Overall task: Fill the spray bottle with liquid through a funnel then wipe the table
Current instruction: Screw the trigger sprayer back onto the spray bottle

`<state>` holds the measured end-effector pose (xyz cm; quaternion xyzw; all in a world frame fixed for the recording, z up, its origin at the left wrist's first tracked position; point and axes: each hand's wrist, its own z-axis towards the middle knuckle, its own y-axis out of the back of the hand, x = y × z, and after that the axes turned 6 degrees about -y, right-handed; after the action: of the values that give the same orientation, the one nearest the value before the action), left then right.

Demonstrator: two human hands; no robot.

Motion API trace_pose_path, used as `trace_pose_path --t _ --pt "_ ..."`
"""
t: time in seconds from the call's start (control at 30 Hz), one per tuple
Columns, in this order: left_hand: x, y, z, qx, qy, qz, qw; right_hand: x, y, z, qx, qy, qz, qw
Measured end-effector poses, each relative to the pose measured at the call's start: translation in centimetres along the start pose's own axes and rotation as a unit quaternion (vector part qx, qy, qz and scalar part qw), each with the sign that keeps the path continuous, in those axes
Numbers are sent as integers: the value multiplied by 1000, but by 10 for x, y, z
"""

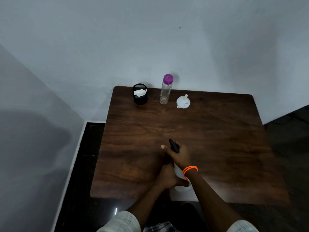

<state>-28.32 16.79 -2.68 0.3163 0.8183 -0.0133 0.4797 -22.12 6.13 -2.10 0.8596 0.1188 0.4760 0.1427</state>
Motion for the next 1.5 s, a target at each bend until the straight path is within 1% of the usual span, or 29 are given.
trace_pose_path --t 0.07,0.13,0.2,0.3,0.4,0.43,0.53,0.67,0.87,1.03,1.13,1.2,1.23,1.37,1.5 --pt "-4 -7 3 12 -2 8 1000 -3 8 -3 -12 1 4 1000" --pt "-12 -16 3 20 -9 36 999 -7 15 -7 -36 1 16 999" --pt "-14 -22 4 28 -15 36 999 -11 21 -10 -61 -7 31 998" --pt "-19 -26 8 51 -5 42 998 -18 32 -14 -78 -18 57 995" --pt "-16 -40 15 94 25 61 993 -24 42 -17 -78 -22 75 994" --pt "-17 -41 16 95 25 66 993 -26 44 -17 -88 -21 77 993" --pt "-24 -43 18 80 -24 81 993 -32 51 -18 -122 -29 90 988" --pt "-29 -51 23 90 -71 93 989 -36 66 -20 -123 -43 105 986" --pt "-39 -64 32 110 -89 90 986 -44 85 -25 -147 -54 140 978" --pt "-45 -77 38 132 -106 102 980 -52 101 -29 -145 -61 167 973" --pt "-53 -85 39 147 -118 111 976 -60 110 -31 -187 -79 179 963" --pt "-58 -90 42 164 -124 133 969 -63 116 -35 -219 -75 181 956" --pt "-59 -93 44 175 -129 146 965 -65 120 -36 -226 -73 183 954" --pt "-60 -104 51 193 -133 154 960 -77 131 -37 -218 -74 192 954" --pt "-69 -115 57 188 -145 171 956 -83 142 -41 -269 -84 189 941"
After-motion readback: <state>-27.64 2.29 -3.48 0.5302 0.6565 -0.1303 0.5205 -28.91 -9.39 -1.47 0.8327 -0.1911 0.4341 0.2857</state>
